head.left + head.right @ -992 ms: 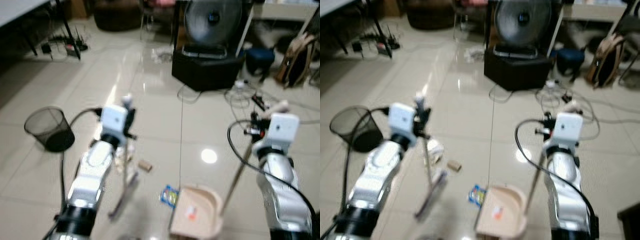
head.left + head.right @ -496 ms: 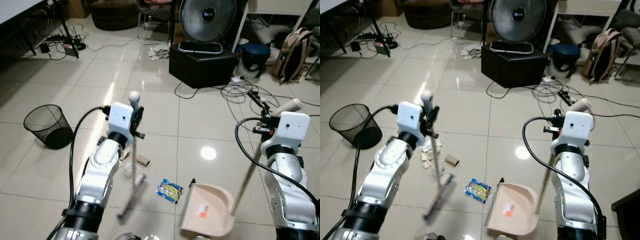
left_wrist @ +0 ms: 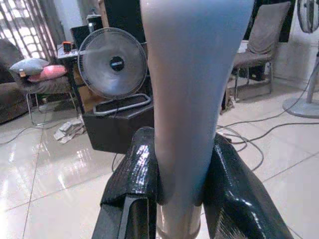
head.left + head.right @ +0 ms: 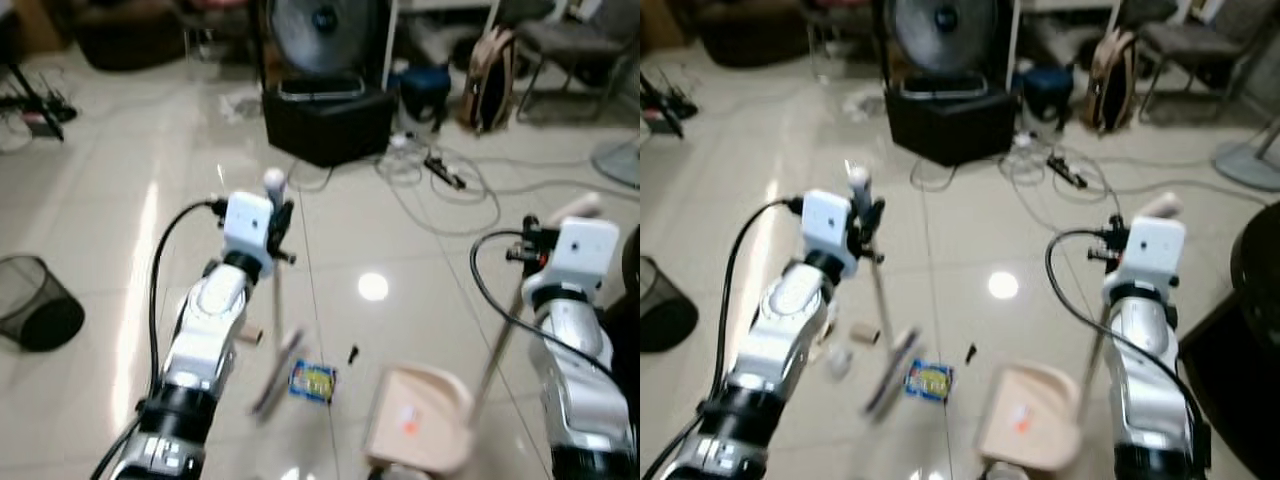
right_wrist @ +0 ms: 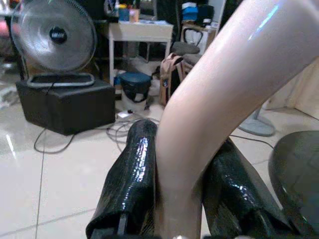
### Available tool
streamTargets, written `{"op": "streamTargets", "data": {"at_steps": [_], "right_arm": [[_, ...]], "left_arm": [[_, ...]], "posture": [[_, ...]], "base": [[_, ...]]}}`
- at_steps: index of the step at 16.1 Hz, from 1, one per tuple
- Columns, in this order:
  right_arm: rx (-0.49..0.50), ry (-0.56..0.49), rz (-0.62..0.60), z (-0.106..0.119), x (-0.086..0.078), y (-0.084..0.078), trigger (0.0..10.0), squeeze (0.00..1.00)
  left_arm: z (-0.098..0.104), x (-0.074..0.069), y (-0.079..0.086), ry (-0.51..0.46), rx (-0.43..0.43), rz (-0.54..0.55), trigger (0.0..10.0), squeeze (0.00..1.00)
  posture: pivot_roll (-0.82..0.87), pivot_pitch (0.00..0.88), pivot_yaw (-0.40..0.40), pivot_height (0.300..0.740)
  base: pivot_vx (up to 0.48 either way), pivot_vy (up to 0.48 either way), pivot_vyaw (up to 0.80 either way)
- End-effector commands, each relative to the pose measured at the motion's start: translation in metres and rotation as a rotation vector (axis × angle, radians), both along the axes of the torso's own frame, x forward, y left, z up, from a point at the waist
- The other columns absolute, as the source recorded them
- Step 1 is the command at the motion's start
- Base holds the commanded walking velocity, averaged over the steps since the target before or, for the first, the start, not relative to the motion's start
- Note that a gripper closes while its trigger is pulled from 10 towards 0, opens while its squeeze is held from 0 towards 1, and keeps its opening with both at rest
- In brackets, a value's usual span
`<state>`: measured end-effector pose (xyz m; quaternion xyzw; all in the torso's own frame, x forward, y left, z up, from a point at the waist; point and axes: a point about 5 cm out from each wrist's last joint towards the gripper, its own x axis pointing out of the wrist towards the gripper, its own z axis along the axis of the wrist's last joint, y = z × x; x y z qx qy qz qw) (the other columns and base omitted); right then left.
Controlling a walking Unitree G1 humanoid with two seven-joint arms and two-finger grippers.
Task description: Sweep floor
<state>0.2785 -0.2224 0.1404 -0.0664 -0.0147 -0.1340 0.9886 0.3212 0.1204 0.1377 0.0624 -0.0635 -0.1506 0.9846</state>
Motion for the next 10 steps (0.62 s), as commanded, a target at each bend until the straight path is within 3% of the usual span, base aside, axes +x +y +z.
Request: {"op": "streamTargets", "data": {"at_steps": [1, 6, 9, 10], "right_arm": [[0.0, -0.047, 0.043, 0.0108, 0.0073, 0.0106, 10.0, 0.0], [-0.019, -0.036, 0.059, 0.0057, 0.0091, 0.0133, 10.0, 0.0], [0.027, -0.036, 0.066, 0.0038, 0.0071, 0.0154, 10.0, 0.0], [0.03, -0.032, 0.065, 0.0027, 0.0062, 0.0151, 10.0, 0.0]], "left_arm": [[0.0035, 0.0023, 0.0076, -0.023, 0.031, 0.018, 10.0, 0.0], [0.0021, -0.0007, 0.0105, -0.025, 0.032, 0.029, 10.0, 0.0], [0.001, -0.0015, 0.0116, -0.025, 0.035, 0.025, 10.0, 0.0], [0.0012, -0.0013, 0.0113, -0.025, 0.035, 0.022, 10.0, 0.0]], "posture": [[-0.05, 0.062, 0.045, 0.74], [-0.03, 0.068, 0.031, 0.74], [-0.04, 0.071, 0.035, 0.74], [-0.04, 0.071, 0.037, 0.74]], "base": [[0.3, 0.0, 0.0], [0.295, 0.0, 0.0], [0.299, 0.0, 0.0], [0.3, 0.0, -0.8]]}}
